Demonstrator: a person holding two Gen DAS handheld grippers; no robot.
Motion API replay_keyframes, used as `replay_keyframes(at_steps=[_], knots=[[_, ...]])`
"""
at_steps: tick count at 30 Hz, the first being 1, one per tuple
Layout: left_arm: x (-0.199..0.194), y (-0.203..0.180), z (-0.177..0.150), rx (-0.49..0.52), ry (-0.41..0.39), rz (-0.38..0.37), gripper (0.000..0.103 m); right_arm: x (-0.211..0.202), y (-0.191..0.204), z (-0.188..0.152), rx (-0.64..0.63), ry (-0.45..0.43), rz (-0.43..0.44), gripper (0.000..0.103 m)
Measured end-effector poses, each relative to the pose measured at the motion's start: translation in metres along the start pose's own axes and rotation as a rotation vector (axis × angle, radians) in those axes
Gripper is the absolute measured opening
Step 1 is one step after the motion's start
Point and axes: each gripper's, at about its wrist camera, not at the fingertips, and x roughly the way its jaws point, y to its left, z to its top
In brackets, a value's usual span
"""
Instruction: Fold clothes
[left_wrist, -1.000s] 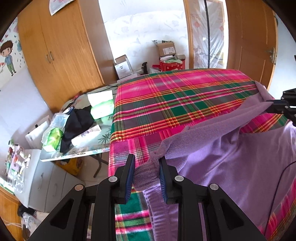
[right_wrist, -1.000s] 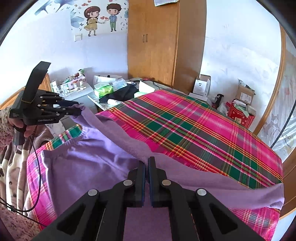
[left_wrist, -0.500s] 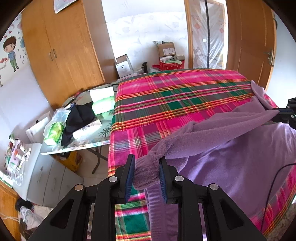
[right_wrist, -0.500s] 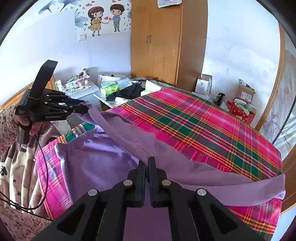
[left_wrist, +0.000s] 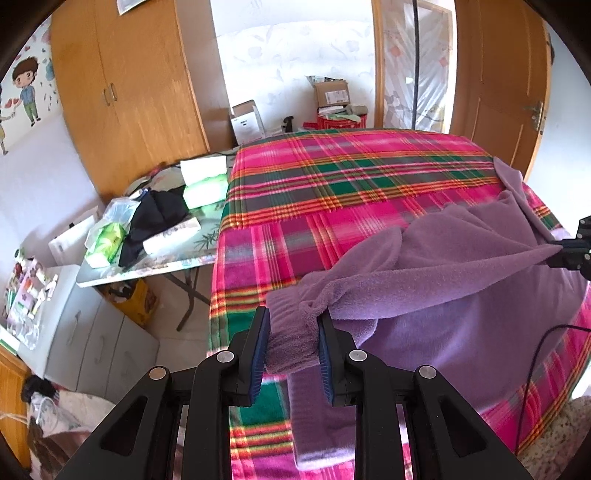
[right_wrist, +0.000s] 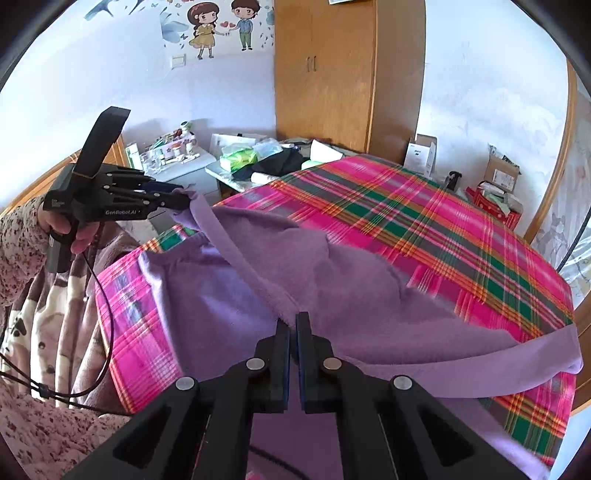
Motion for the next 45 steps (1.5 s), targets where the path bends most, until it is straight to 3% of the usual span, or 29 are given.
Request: replay_keyframes(at_steps=[18, 35, 45], knots=[[0.005, -0.011, -0.05, -0.034, 0.076, -0.033, 0.026, 0.007, 0.027, -0.046, 0.021, 0.073, 0.031, 0.003], [-0.004, -0.01, -0.074, -0.036, 0.066, -0.024, 0.026, 0.006, 0.051, -0.061, -0.007, 0.089, 0.061, 0.003], [-0.013, 0.001, -0.09, -0.084, 0.061, -0.076, 0.03, 0.02, 0.051, -0.068, -0.017, 0.141, 0.067, 0.003]])
